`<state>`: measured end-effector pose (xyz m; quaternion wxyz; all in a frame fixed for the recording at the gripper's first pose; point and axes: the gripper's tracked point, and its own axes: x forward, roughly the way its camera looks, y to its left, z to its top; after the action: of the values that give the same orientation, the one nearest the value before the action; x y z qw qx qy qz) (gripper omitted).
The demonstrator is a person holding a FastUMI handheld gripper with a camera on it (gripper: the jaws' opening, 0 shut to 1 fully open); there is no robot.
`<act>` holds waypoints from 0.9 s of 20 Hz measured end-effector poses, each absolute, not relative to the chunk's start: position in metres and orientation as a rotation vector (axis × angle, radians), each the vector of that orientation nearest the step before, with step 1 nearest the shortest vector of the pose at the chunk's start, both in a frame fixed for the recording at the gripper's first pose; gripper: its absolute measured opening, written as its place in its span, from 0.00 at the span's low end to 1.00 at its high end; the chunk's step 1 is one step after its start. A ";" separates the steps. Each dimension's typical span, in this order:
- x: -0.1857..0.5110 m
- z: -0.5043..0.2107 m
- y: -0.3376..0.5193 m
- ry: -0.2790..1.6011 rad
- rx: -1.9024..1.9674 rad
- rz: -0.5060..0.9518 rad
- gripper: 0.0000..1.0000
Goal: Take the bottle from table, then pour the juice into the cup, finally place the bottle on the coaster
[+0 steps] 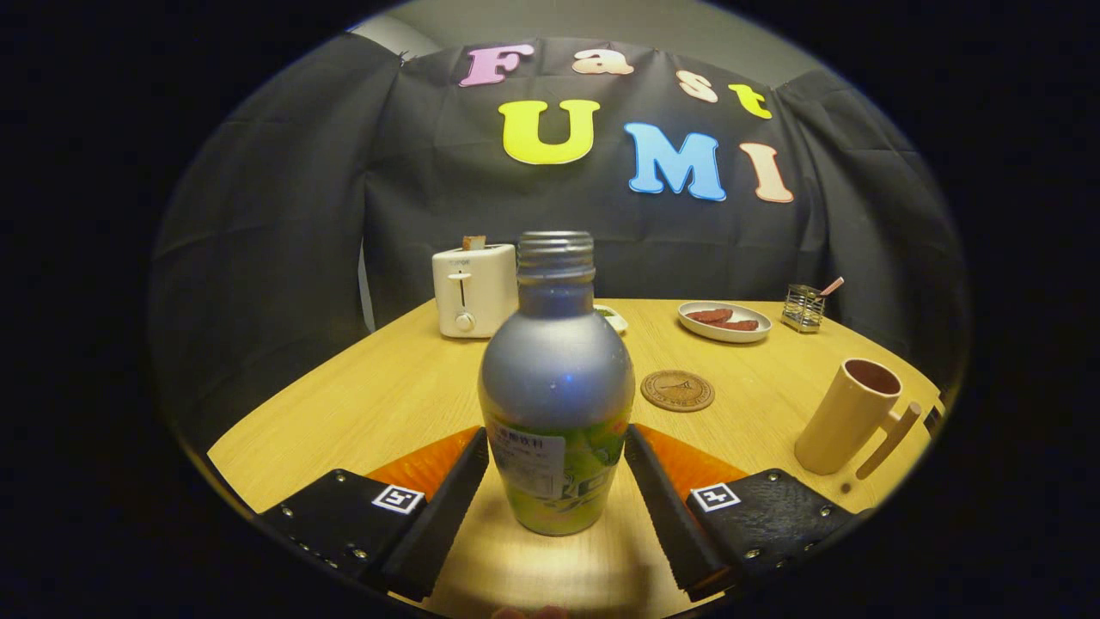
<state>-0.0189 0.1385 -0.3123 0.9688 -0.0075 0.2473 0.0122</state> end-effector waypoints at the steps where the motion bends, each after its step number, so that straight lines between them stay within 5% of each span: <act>1: -0.020 -0.315 0.138 0.512 -0.018 0.020 0.97; 5: -0.027 -0.321 0.140 0.527 -0.018 0.022 0.97; 9: -0.026 -0.324 0.142 0.537 -0.025 0.023 0.83; 18: -0.020 -0.321 0.143 0.562 0.010 0.040 0.75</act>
<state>-0.0201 0.1428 -0.3209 0.9606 0.0051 0.2772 0.0195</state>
